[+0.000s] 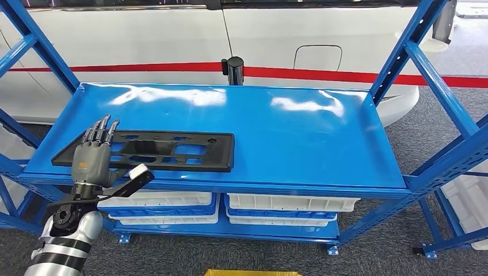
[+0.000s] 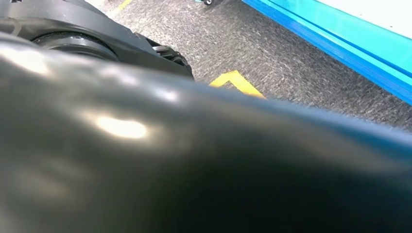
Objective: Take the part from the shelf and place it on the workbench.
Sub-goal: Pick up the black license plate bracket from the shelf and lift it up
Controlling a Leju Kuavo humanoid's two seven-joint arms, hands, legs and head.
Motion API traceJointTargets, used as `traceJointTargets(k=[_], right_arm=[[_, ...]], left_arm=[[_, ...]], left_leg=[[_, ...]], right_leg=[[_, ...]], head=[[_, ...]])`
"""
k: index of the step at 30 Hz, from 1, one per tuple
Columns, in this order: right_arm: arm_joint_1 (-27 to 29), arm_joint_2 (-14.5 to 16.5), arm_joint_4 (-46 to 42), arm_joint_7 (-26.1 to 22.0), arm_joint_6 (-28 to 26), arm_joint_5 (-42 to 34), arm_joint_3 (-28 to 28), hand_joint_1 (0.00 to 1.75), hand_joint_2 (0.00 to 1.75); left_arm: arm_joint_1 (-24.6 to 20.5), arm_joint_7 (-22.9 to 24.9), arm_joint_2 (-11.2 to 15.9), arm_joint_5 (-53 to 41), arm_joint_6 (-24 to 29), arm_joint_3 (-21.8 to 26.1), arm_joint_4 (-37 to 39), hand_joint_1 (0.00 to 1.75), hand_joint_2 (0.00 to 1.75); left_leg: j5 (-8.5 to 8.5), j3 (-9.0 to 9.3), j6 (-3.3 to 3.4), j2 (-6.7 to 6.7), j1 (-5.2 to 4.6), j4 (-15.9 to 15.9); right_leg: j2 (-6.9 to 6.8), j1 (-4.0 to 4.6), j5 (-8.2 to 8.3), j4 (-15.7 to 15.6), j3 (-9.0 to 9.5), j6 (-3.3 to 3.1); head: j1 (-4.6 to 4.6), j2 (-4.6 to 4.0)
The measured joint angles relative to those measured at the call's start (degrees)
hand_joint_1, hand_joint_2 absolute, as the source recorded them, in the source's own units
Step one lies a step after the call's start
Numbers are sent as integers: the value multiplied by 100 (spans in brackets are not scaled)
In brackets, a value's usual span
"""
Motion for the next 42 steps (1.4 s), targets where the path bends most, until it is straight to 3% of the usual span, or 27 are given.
traceJointTargets(k=[20,24,42], right_arm=[[0,7,0,0,52,138,-158,0,0],[0,7,0,0,53,138,-161,0,0],[2,11,0,21,60,290,-266,0,0]], left_arm=[[-200,-42,0,-89,-158,-572,316,0,175],[-202,-42,0,-97,-161,-583,320,175,175],[-183,-69,7,114,-228,-634,334,175,175]], left_leg=[[0,0,0,1,0,0],[0,0,0,1,0,0],[0,-2,0,0,0,0]], right_leg=[[0,0,0,0,0,0],[0,0,0,0,0,0],[0,0,0,1,0,0]], head=[[-1,1],[0,0],[-1,-1]])
